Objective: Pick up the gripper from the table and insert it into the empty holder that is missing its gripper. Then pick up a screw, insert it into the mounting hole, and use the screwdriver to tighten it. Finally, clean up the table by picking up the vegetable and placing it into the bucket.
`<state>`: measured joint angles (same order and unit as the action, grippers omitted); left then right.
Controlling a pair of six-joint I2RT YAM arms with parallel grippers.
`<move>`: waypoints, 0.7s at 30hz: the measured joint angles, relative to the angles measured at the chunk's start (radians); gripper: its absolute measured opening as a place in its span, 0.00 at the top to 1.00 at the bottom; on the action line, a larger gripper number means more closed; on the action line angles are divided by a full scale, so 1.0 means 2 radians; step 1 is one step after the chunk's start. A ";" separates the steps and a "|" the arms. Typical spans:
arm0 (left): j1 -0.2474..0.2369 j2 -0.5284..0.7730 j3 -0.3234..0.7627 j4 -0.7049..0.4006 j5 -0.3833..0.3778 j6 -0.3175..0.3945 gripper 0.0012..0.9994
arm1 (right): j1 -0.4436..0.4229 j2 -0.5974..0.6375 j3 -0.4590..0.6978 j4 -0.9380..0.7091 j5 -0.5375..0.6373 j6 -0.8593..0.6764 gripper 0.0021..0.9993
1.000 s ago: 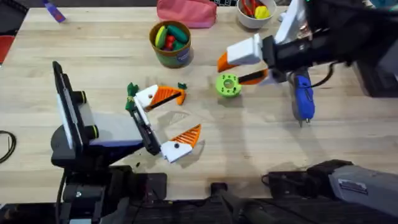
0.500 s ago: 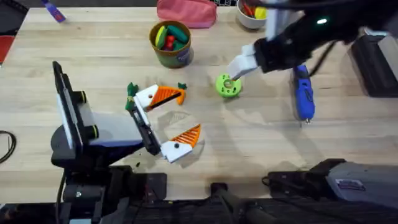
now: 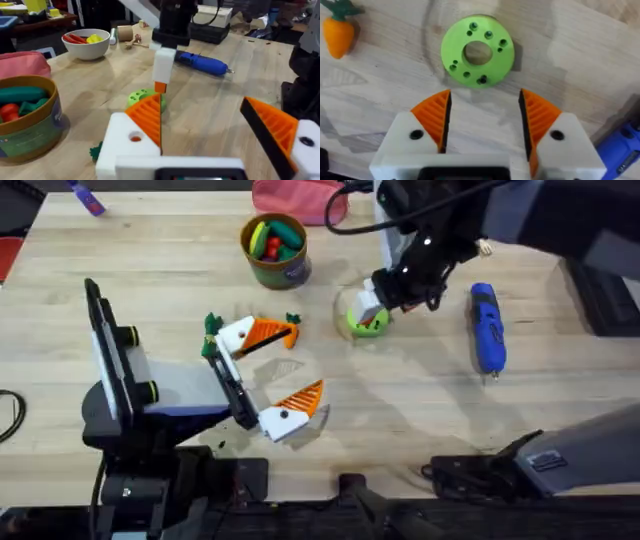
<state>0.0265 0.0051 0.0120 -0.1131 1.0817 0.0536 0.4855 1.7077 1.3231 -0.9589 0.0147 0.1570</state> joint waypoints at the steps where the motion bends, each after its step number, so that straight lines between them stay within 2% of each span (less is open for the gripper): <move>1: 0.000 0.000 0.000 0.000 0.000 0.000 0.01 | 0.002 0.006 0.000 0.003 0.000 0.000 0.28; 9: 0.000 0.000 0.000 0.000 0.000 0.000 0.01 | 0.017 0.020 0.000 0.012 0.023 0.000 0.47; 16: 0.000 0.000 0.000 0.000 0.000 0.000 0.01 | 0.017 0.040 0.001 0.023 0.036 0.000 0.56; 21: 0.000 0.000 0.000 0.000 0.000 0.000 0.01 | 0.017 0.053 0.001 0.028 0.037 0.001 0.58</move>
<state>0.0265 0.0052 0.0120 -0.1131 1.0817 0.0536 0.5190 1.8132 1.3258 -0.9039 0.0895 0.1600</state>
